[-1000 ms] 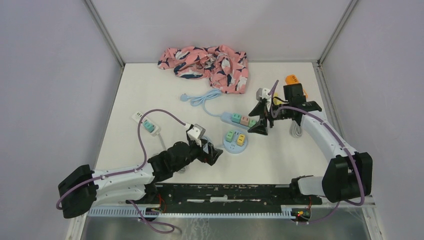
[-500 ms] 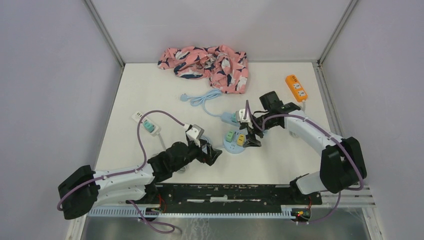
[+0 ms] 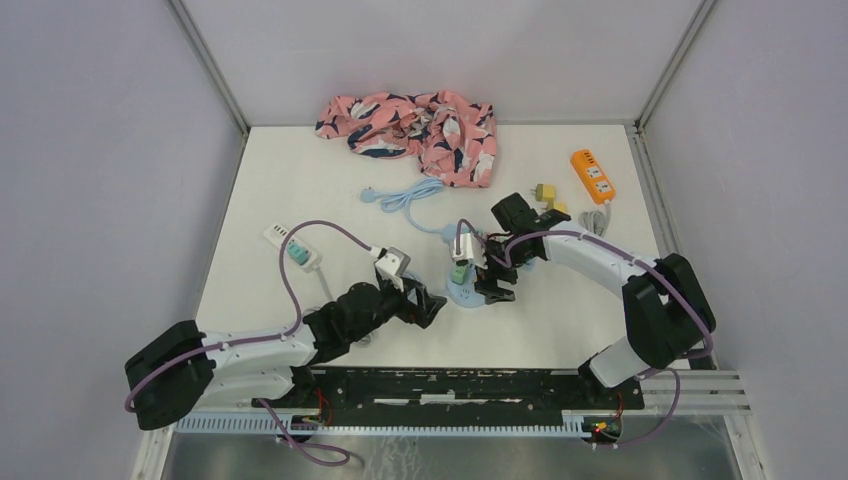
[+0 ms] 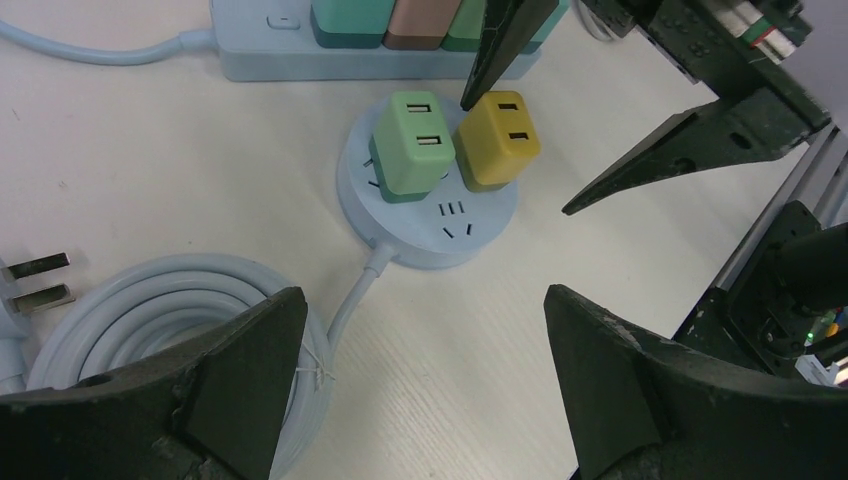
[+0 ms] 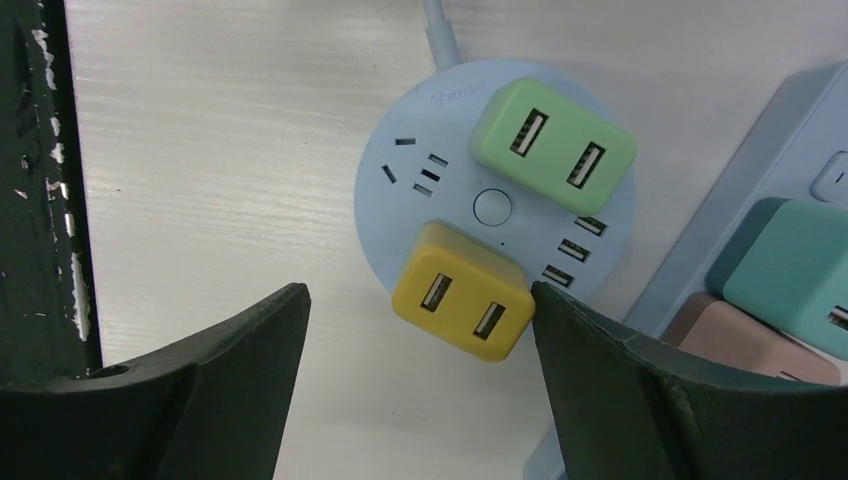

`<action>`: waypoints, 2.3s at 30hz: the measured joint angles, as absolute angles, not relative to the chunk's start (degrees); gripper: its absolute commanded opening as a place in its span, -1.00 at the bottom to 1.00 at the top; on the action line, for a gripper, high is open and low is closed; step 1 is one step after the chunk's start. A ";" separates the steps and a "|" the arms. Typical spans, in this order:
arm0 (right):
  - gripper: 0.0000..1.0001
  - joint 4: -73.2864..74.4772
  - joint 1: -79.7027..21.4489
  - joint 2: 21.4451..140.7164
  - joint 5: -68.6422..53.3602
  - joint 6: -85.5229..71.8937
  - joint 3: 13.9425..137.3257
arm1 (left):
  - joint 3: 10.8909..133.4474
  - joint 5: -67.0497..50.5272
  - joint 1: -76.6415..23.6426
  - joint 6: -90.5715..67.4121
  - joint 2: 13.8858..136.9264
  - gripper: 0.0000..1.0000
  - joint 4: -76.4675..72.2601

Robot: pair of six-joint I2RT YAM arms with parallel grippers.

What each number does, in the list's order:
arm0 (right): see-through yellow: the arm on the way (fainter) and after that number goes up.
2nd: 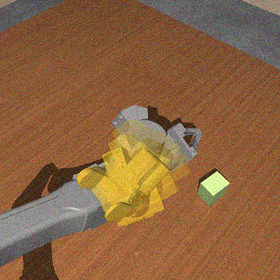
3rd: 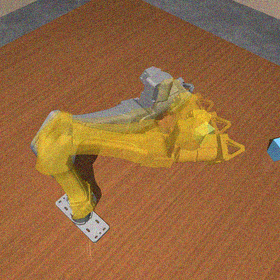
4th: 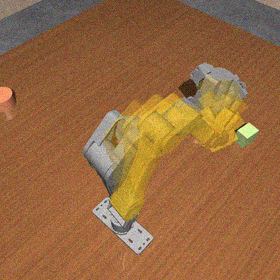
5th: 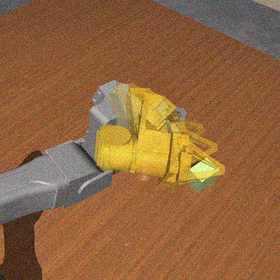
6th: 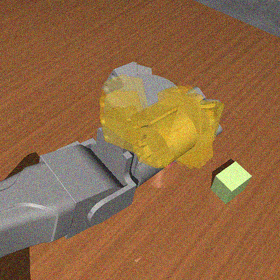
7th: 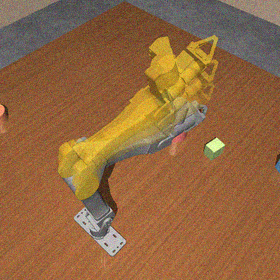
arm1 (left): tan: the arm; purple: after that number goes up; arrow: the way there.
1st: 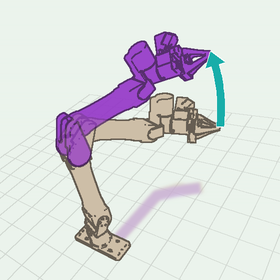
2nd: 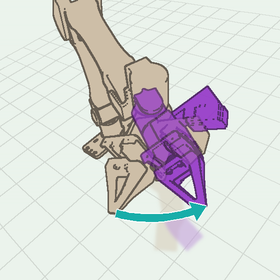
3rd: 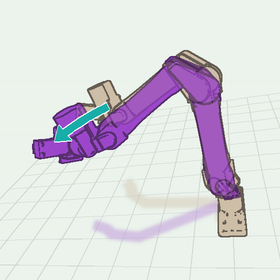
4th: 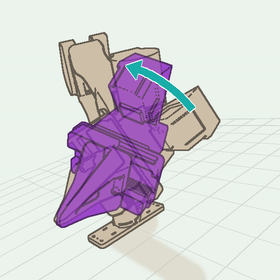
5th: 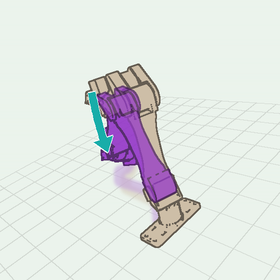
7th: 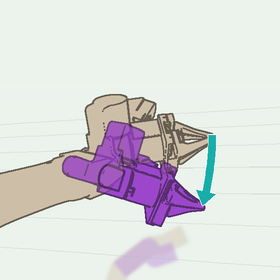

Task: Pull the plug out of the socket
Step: Remove the plug from the socket.

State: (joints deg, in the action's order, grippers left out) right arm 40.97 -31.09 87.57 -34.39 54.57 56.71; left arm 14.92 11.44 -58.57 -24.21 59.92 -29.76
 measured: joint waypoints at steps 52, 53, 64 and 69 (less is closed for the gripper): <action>-0.61 53.98 -39.38 91.90 -35.48 78.65 60.84 | 3.16 -8.03 -58.65 -4.32 55.35 0.93 -44.49; -0.61 54.04 -39.38 91.92 -35.59 78.81 60.84 | 3.36 -8.12 -58.65 -3.40 57.28 0.93 -45.25; -0.59 54.17 -39.38 91.96 -36.03 79.24 60.84 | 12.01 -8.25 -58.65 2.11 77.10 0.79 -53.06; -0.57 54.15 -39.38 91.98 -36.03 79.26 60.84 | 14.04 -9.65 -58.65 2.35 82.52 0.64 -56.64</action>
State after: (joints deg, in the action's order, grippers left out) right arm 54.15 -39.38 91.98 -36.03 79.26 60.84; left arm 14.04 -9.65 -58.65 2.35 82.52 -56.64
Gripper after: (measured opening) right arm 0.509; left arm 0.873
